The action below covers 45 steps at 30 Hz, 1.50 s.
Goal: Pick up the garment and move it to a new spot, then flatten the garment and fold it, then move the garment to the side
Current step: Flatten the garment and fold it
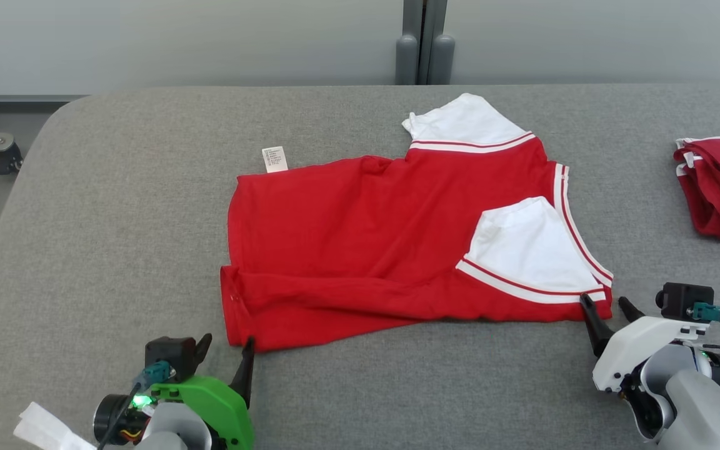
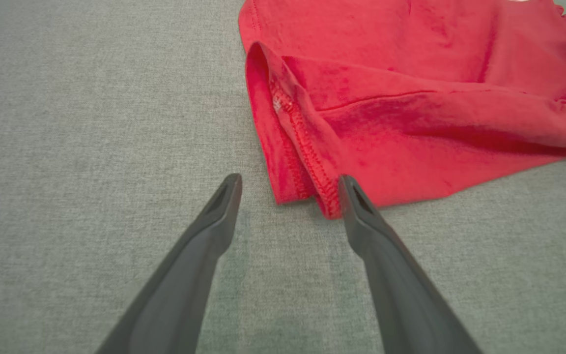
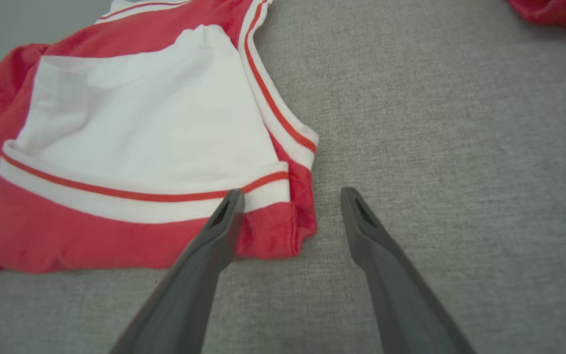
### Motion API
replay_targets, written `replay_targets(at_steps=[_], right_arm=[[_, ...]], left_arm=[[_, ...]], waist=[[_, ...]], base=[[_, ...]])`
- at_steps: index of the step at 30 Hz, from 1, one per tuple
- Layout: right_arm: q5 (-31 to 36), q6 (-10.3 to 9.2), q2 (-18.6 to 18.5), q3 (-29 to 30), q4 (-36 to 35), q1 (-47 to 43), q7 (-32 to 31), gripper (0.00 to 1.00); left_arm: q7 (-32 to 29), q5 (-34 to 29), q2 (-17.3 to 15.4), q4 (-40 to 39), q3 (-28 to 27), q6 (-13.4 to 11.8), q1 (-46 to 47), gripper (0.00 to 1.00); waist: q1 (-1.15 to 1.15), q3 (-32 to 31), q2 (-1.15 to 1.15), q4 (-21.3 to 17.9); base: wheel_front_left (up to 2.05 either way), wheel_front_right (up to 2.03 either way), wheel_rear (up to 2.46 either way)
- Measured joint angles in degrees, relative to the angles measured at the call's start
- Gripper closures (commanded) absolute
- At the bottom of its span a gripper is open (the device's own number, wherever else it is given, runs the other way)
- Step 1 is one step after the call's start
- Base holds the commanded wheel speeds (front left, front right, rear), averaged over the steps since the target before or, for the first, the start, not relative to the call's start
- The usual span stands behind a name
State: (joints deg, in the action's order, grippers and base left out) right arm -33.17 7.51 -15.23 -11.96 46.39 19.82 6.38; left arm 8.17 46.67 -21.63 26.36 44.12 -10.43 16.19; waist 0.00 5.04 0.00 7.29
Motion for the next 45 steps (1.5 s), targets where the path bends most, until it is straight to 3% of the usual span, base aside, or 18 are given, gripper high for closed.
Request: replay_targets(at_steps=[5, 14, 15, 16, 18, 23, 28, 30, 32, 38, 45], right_arm=[[0.04, 0.00, 0.27, -0.80, 2.41, 1.96, 0.33, 0.00], [-0.80, 0.00, 1.25, -2.75, 5.30, 4.61, 0.85, 0.00], [-1.08, 0.00, 1.24, -2.91, 5.69, 4.95, 0.81, 0.17], [-1.26, 0.01, 1.23, -3.18, 6.08, 5.23, 0.73, 0.51], [-1.80, 0.02, 1.19, -3.82, 6.49, 5.57, 0.14, 1.00], [-3.93, 0.11, 1.05, -5.46, 6.86, 6.17, -0.81, 1.00], [-5.41, 0.10, 0.43, -6.68, 6.94, 6.33, -0.47, 1.00], [-5.90, 0.10, 0.24, -7.23, 7.03, 6.43, -0.38, 1.00], [-6.26, 0.10, 0.13, -7.73, 7.13, 6.54, -0.37, 1.00], [-8.17, 0.08, -0.66, -9.23, 6.62, 6.55, 0.02, 1.00], [-13.91, 0.03, -4.52, -11.44, -0.85, 4.76, -2.75, 1.00]], left_arm=[[-0.36, -0.43, 1.87, 1.96, 0.60, 0.36, 2.47, 0.00], [-3.65, -0.24, 3.35, 5.33, 0.47, -4.24, 3.78, 0.00], [-3.98, -0.24, 3.28, 5.78, 0.41, -4.67, 3.80, 0.00], [-4.07, -0.14, 3.19, 6.11, 0.31, -4.70, 3.80, 0.00], [-4.27, 0.30, 3.04, 6.34, 0.14, -4.16, 3.81, 0.00], [-5.58, 1.10, 2.79, 6.30, 1.22, 0.14, 4.28, 0.00], [-6.39, 2.29, 3.13, 7.26, 1.29, 1.80, 4.48, 0.52], [-6.57, 2.86, 3.37, 7.99, 1.26, 2.33, 4.62, 0.64], [-6.50, 2.91, 3.48, 8.66, 1.26, 2.45, 4.78, 1.00], [-5.10, 2.69, 2.91, 8.78, 1.35, 3.12, 4.87, 1.00], [-4.55, 1.11, -1.05, 3.88, 1.82, 4.35, 5.71, 1.00]], waist=[[0.00, 0.71, 0.00, -0.15], [0.00, 1.90, 0.00, -0.86], [0.00, 2.00, 0.00, -0.96], [0.00, 2.10, 0.00, -1.01], [0.00, 2.24, 0.00, -1.01], [0.00, 2.29, 0.00, -0.79], [0.00, 2.00, 0.00, -0.80], [0.00, 1.82, 0.00, -0.88], [0.00, 1.63, 0.00, -0.98], [0.00, 0.70, 0.00, -1.18], [0.00, -0.47, 0.00, -0.98]], base=[[0.00, 0.00, 0.00], [0.00, 0.00, 0.00], [0.00, 0.00, 0.00], [0.00, 0.00, 0.00], [0.00, 0.00, 0.00], [0.00, 0.00, 0.00], [0.00, 0.00, 0.00], [0.00, 0.00, 0.00], [0.00, 0.00, 0.00], [0.00, 0.00, 0.00], [0.00, 0.00, 0.00]])
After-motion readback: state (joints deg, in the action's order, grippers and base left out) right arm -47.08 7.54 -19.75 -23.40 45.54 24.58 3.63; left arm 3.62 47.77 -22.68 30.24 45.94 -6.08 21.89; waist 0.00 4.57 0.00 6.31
